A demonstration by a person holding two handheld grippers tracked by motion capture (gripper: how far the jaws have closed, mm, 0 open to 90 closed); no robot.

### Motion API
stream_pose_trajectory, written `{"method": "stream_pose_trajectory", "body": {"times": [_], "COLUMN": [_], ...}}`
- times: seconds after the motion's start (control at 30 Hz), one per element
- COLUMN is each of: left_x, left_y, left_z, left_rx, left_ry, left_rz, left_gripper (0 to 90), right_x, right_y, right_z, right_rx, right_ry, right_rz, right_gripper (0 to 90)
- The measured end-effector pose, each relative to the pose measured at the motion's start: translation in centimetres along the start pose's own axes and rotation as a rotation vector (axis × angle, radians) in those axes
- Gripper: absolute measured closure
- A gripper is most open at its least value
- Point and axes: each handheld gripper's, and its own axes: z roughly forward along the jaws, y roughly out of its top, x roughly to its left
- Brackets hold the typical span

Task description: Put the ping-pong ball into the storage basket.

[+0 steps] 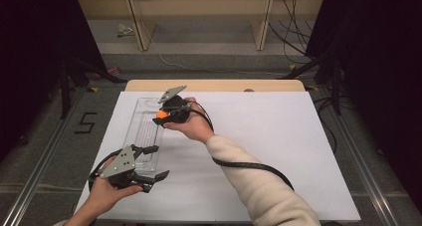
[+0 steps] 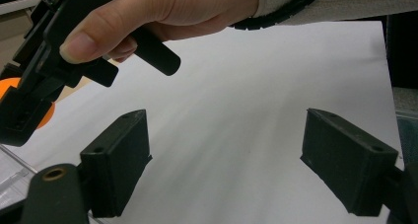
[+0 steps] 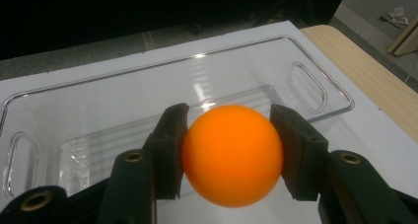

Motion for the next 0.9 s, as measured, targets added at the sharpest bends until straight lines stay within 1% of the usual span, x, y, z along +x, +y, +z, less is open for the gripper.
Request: {"method": "stream_pose_trajectory", "body": {"times": [0.6, 0.9], "left_x": [0.0, 0.0], "left_y": [0.0, 0.0], "left_z": [0.0, 0.0], "left_rx": [0.003, 0.002], "left_ry": [-0.004, -0.004], "left_rz": [0.005, 0.005], "left_gripper": [18.3, 18.4], "right_x": [0.1, 0.4], "right_y": [0.6, 1.0], "right_z": [0.9, 1.5], "right_rx": [0.008, 0.017], "right_ry": [0.012, 0.021], "right_rz": [-0.008, -0.013], "right_gripper": [51.4, 51.4]}}
